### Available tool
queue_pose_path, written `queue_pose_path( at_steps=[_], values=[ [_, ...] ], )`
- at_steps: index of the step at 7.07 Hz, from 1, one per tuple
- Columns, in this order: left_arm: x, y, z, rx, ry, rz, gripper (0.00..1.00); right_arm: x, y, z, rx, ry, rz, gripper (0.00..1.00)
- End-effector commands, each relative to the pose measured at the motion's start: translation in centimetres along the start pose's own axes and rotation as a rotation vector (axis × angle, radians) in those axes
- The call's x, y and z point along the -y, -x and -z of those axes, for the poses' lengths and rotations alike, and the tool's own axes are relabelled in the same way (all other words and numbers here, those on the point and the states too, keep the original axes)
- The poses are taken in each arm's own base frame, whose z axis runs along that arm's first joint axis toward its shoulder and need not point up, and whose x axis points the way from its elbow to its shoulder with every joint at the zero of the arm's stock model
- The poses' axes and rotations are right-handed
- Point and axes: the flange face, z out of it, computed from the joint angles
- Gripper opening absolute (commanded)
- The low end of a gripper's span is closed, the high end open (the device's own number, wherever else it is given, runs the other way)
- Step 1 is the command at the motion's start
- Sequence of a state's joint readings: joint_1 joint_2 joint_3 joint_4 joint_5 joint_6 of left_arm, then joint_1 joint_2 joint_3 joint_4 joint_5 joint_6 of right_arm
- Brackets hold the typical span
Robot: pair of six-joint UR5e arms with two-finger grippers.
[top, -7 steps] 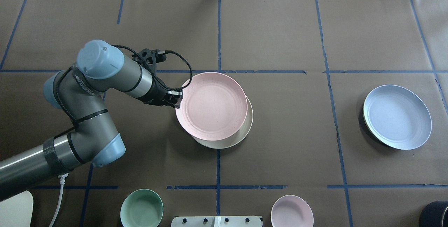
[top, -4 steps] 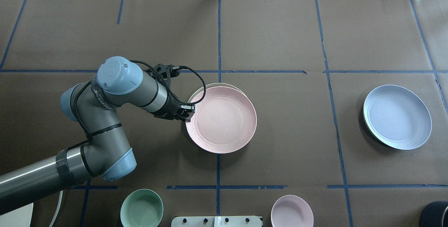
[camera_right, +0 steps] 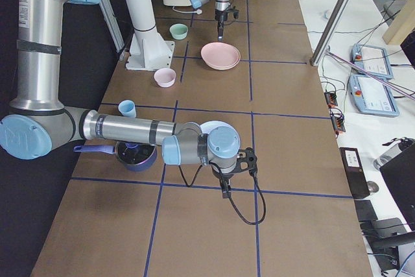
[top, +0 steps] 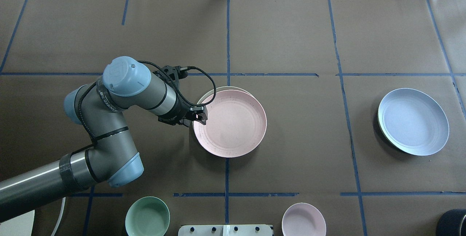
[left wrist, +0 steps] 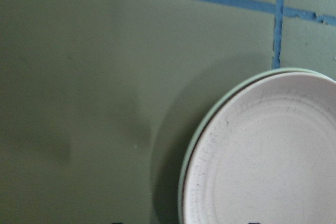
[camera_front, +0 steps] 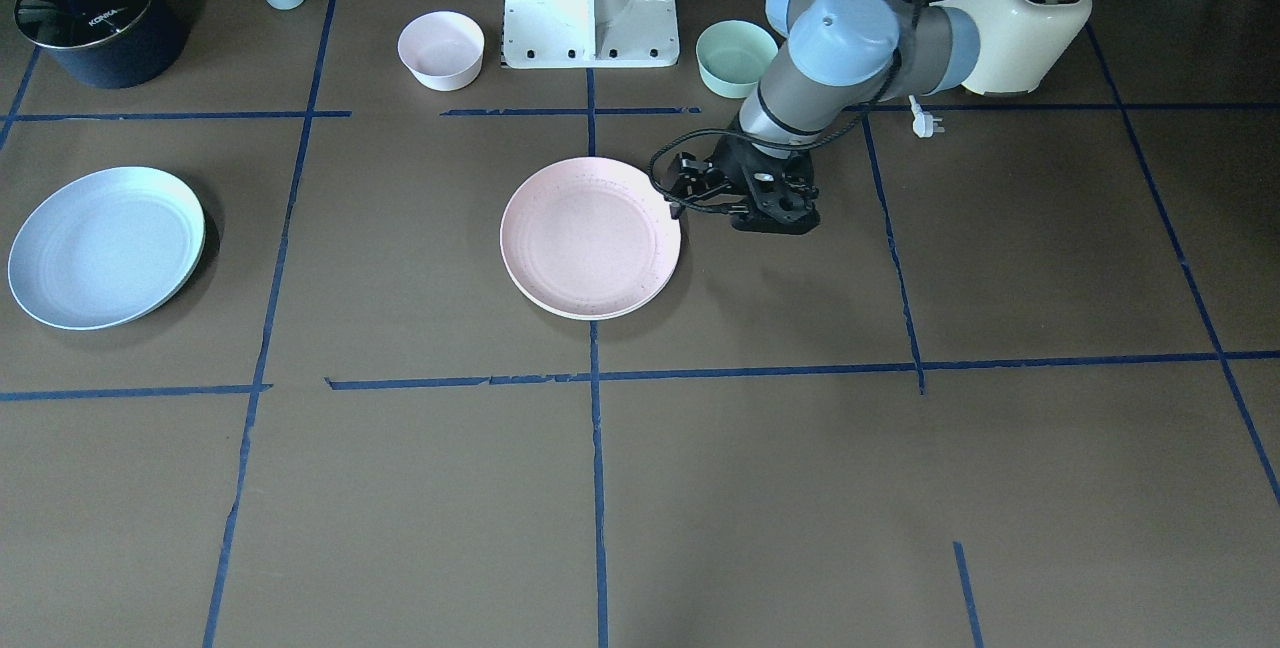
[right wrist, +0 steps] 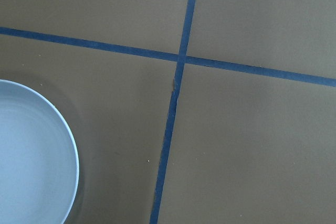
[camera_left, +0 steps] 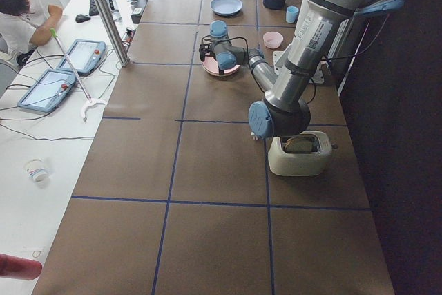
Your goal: Stack three plates with pink and blue
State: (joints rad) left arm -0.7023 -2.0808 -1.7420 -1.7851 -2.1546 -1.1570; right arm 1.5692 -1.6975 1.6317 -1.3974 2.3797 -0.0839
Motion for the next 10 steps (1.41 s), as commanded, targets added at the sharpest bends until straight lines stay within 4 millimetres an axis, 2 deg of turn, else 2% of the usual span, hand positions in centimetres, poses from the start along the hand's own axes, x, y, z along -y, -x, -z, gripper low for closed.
queue_pose_path(
  at_steps=[1, 2, 3, 4, 5, 6, 7, 8, 9, 10],
  values=[
    [3.8, 9.4, 6.1, 0.108, -0.018, -0.169, 1.00, -0.1, 0.1, -0.2, 0.029, 0.003, -0.008, 1.00],
    [5.0, 16.3, 7.9, 0.141, -0.005, -0.235, 1.00, -0.4, 0.2, -0.4, 0.063, 0.004, -0.016, 1.00],
    [6.0, 25.3, 11.2, 0.148, 0.013, -0.285, 1.00, -0.3, 0.4, -0.6, 0.062, 0.009, -0.055, 1.00],
    [6.1, 34.5, 14.5, 0.163, 0.011, -0.292, 1.00, 0.6, 1.9, -0.9, 0.064, 0.017, -0.087, 1.00],
    [5.8, 42.9, 17.5, 0.193, 0.007, -0.295, 1.00, 1.0, 3.0, -1.4, 0.064, 0.031, -0.071, 1.00],
    [4.2, 49.1, 19.5, 0.210, 0.019, -0.302, 1.00, 0.9, 3.9, -2.0, 0.063, 0.046, -0.127, 1.00],
    [2.2, 51.8, 19.7, 0.213, 0.026, -0.288, 1.00, -1.3, 3.0, -3.6, 0.061, 0.037, -0.122, 1.00],
    [0.1, 53.9, 18.8, 0.213, 0.051, -0.256, 1.00, -2.9, 3.5, -4.5, 0.075, -0.005, -0.161, 1.00],
    [-0.9, 55.5, 19.4, 0.215, 0.044, -0.225, 1.00, -3.7, 4.7, -6.0, 0.100, -0.038, -0.193, 1.00],
    [-1.6, 55.9, 19.8, 0.185, 0.036, -0.209, 1.00, -4.2, 5.6, -8.2, 0.134, -0.059, -0.203, 1.00]
  ],
)
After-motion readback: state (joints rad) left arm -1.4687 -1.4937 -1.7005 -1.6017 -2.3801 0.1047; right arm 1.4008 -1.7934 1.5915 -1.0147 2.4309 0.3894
